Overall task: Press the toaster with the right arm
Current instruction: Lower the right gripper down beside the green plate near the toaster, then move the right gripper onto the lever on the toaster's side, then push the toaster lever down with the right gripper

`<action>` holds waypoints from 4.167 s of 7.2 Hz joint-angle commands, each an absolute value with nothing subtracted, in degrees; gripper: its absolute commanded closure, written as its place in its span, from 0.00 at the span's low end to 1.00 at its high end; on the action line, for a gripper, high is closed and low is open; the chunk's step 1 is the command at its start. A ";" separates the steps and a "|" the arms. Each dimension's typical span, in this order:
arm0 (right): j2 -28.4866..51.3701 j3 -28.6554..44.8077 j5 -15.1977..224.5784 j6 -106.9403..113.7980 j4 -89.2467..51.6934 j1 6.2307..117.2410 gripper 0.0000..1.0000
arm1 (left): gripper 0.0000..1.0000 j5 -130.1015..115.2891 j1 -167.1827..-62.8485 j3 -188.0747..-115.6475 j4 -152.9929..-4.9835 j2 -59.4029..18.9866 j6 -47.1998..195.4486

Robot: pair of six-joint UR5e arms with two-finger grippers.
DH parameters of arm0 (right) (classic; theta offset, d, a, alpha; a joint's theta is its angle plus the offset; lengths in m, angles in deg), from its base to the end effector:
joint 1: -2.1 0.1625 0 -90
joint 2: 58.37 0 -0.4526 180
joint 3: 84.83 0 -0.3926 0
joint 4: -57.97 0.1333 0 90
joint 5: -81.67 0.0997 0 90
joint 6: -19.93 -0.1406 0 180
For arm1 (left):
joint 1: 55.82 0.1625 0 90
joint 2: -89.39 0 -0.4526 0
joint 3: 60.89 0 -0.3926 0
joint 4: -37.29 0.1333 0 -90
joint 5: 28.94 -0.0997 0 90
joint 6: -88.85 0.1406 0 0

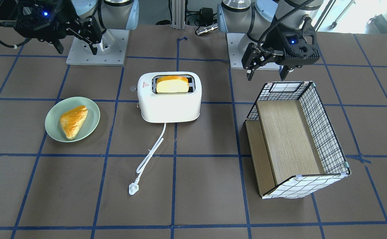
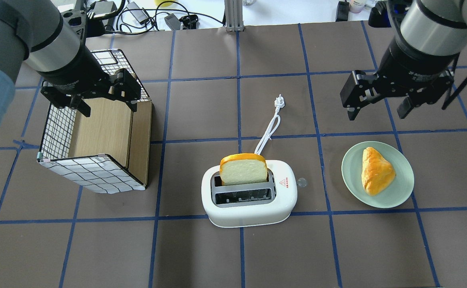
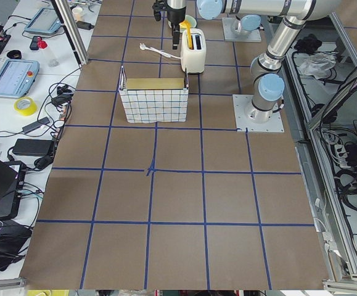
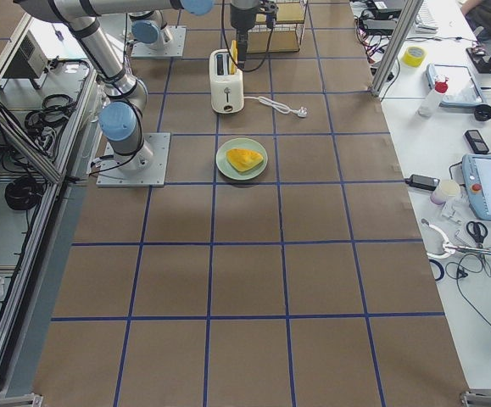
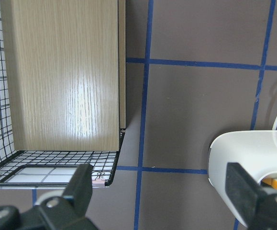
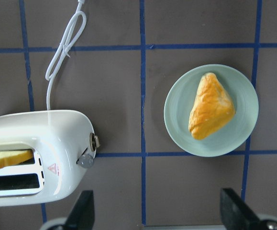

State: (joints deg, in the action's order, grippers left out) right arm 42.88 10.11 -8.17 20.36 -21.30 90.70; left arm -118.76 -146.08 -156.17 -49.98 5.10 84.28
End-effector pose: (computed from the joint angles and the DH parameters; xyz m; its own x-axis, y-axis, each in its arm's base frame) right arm 0.1241 -0.3936 0.5017 -0.9998 0.0172 -0.0034 0.0169 0.9969 0.0770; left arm -0.1358 -0.4542 0.4809 -0.9972 -0.0749 0.0075 -0.0752 0.9957 -0.0547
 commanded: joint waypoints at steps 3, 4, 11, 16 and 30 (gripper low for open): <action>48.68 21.67 -4.05 20.11 -21.29 90.43 0.96 | 0.00 -118.76 -146.08 -156.17 -49.98 5.10 84.28; 48.60 24.48 -3.59 20.02 -25.66 90.35 1.00 | 0.00 -118.76 -146.08 -156.17 -49.98 5.10 84.28; 46.31 39.27 11.33 20.37 -50.22 89.12 1.00 | 0.00 -118.76 -146.08 -156.17 -49.98 5.10 84.28; 43.24 39.97 13.46 19.93 -52.41 89.20 1.00 | 0.00 -118.76 -146.08 -156.17 -49.98 5.10 84.28; 38.85 43.40 13.47 21.86 -54.62 89.56 1.00 | 0.00 -118.76 -146.08 -156.17 -49.98 5.10 84.28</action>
